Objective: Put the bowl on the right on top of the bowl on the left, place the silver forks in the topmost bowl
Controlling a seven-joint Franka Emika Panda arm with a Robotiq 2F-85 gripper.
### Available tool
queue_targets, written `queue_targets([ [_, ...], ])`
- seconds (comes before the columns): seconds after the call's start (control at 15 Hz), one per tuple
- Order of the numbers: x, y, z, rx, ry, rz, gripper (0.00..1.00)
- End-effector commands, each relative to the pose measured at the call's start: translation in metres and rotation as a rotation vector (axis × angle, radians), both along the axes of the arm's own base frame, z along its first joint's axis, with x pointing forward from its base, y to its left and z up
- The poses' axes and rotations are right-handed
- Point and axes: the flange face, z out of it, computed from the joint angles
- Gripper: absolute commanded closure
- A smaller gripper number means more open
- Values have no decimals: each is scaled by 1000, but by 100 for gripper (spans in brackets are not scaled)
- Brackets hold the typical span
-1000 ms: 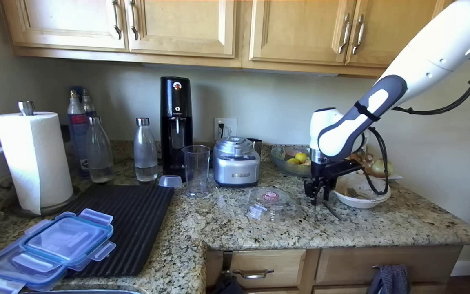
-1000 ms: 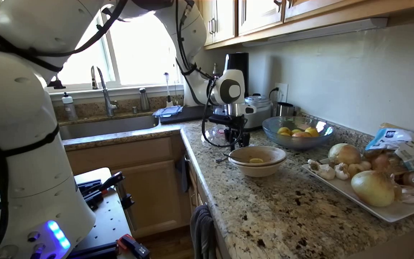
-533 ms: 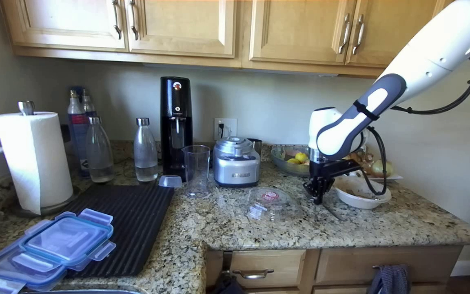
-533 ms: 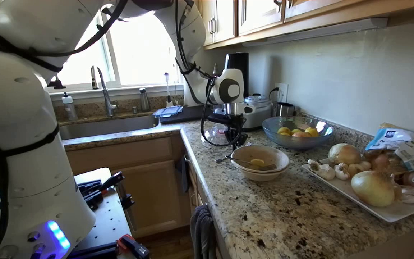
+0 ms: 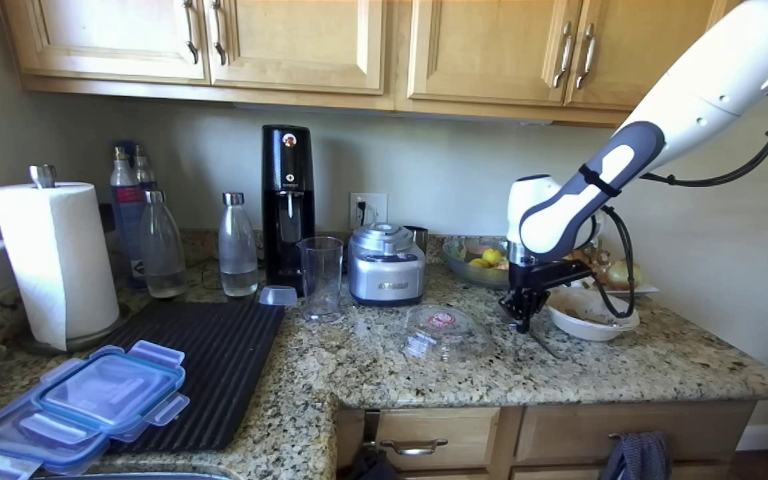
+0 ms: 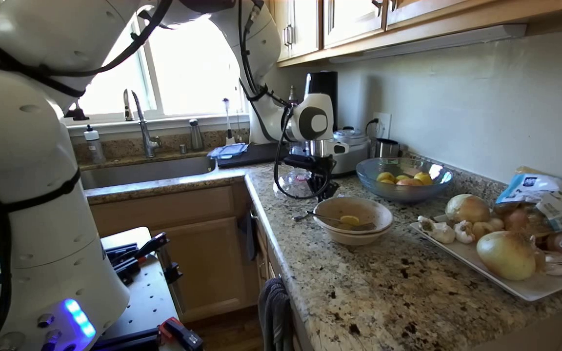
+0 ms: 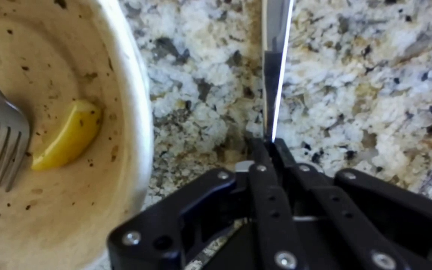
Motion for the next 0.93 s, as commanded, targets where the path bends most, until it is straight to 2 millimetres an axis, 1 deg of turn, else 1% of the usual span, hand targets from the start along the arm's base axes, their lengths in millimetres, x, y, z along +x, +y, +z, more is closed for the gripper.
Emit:
queue_targets([
  [0.0,-13,-4,18,1,3,2,93],
  [0.2,-16,-4,44,-12,2,6,92],
  [0.27,-16,-4,54,-17,-1,9,93],
  [0.53,-18,-8,95,-45,29,-4,92],
  [0.73,-17,-20,122,-98,68,-25,93],
  [0.87,-17,-34,133,-136,102,-49,93],
])
